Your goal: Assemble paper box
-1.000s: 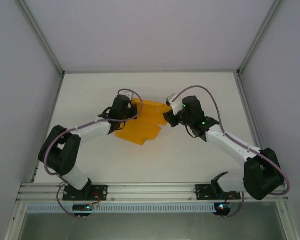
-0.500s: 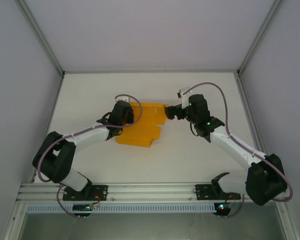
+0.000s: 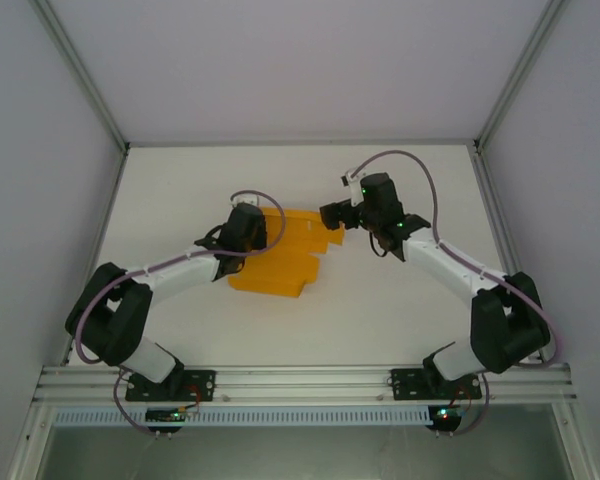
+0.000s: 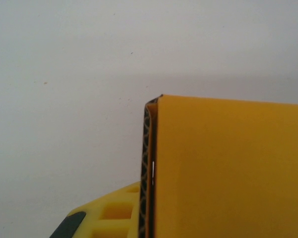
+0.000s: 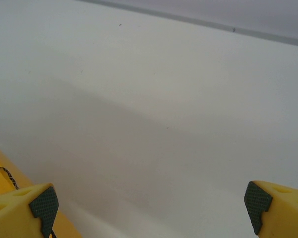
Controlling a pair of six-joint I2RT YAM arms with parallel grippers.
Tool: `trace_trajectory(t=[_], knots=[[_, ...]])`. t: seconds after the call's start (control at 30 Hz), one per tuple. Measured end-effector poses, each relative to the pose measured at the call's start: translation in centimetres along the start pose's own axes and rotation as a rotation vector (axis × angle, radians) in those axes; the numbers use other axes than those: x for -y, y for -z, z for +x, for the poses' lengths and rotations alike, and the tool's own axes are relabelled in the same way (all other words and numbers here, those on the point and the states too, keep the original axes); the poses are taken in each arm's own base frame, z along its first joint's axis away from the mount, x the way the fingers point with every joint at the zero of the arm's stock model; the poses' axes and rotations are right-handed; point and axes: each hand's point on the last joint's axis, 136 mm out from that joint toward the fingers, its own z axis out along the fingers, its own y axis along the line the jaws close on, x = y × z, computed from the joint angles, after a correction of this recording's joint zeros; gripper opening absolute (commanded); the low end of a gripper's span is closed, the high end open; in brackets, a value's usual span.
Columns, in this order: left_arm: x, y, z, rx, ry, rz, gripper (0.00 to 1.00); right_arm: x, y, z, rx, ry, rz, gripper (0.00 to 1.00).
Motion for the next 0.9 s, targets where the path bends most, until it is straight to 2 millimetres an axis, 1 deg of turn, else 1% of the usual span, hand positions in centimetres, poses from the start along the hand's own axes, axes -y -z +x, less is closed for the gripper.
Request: trace_trajectory(t=[0.1, 0.2, 0.3, 0.37, 0.53, 0.67, 0.8, 0.9], knots=[[-0.2, -0.2, 0.6, -0.027, -0.004, -0.013, 0.0, -1.4, -0.3, 0.5, -0.015, 0.036, -0.026, 0.99], [-0.2, -0.4, 0.6, -0.04, -0.009, -0.022, 0.0, -2.4, -0.7, 0.8, -0.017, 0.058, -0.03, 0.99], [0.3, -0.6, -0.1, -0.032, 0.013, -0.014, 0.0, -3.2, -1.3, 1.2, -0.022, 0.066, -0.02, 0.99], [0.3, -0.6, -0.4, -0.028, 0.023, -0.017, 0.0, -3.4, -1.6, 1.2, -0.016, 0.061, -0.006, 0.99], [0.4, -0.7, -0.3, -0.036, 0.03, -0.008, 0.0, -2.8, -1.9, 0.6, 0.051, 0.044, 0.064, 0.99], [0.7, -0.6, -0.1, -0.043, 0.041, 0.009, 0.0, -2.0, -2.2, 0.2, 0.147, -0.014, 0.139, 0.99], [0.9, -0.6, -0.1, -0.047, 0.049, 0.018, 0.0, -1.7, -2.8, 0.2, 0.234, -0.094, 0.149, 0.99], [1.0, -0.6, -0.1, -0.045, 0.057, 0.02, 0.0, -1.7, -2.7, 0.2, 0.27, -0.132, 0.137, 0.99]])
